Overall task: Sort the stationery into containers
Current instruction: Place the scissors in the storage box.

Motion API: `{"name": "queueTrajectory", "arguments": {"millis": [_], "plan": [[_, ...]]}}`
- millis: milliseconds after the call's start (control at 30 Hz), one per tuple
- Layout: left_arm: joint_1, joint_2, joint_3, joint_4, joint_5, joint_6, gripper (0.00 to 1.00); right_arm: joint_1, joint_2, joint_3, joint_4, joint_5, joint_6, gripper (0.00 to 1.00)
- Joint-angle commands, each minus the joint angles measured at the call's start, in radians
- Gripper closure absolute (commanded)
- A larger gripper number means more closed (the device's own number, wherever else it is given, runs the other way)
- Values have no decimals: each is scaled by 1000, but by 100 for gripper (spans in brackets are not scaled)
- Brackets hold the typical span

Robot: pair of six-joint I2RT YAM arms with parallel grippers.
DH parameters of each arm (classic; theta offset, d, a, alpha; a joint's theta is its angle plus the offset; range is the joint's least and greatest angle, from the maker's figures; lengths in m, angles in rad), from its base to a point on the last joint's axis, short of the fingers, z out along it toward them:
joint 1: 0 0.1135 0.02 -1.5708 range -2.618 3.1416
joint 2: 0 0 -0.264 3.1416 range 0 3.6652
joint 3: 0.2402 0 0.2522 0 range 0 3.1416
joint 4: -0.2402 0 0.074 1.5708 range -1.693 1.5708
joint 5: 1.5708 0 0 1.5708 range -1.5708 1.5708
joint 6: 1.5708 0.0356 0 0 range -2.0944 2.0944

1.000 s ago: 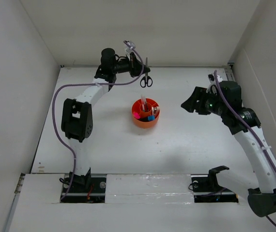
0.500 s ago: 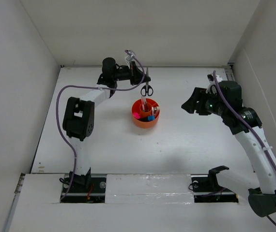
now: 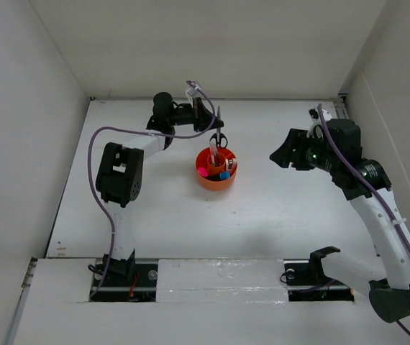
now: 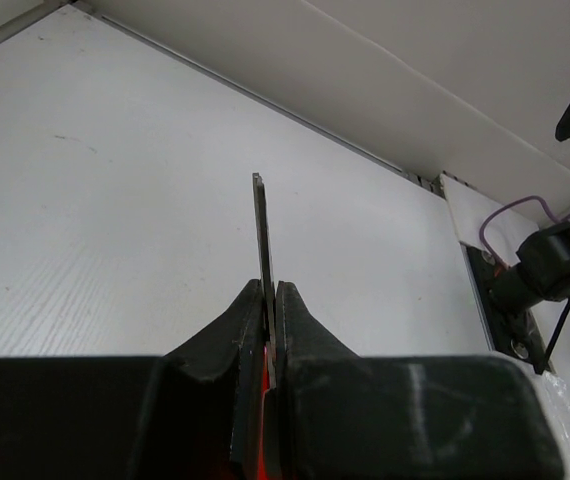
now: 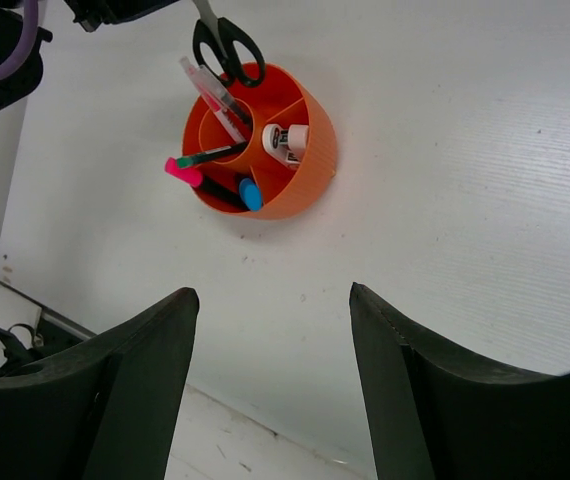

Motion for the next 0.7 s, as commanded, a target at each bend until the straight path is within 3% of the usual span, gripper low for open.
{"name": "queueTrajectory", "arguments": {"millis": [0, 667], "plan": [[2, -14, -15, 108, 42, -23, 100, 7, -6, 45, 3, 10, -14, 32], [-16, 13, -49, 107, 22, -9, 100, 7, 4, 45, 22, 1, -14, 32]]}}
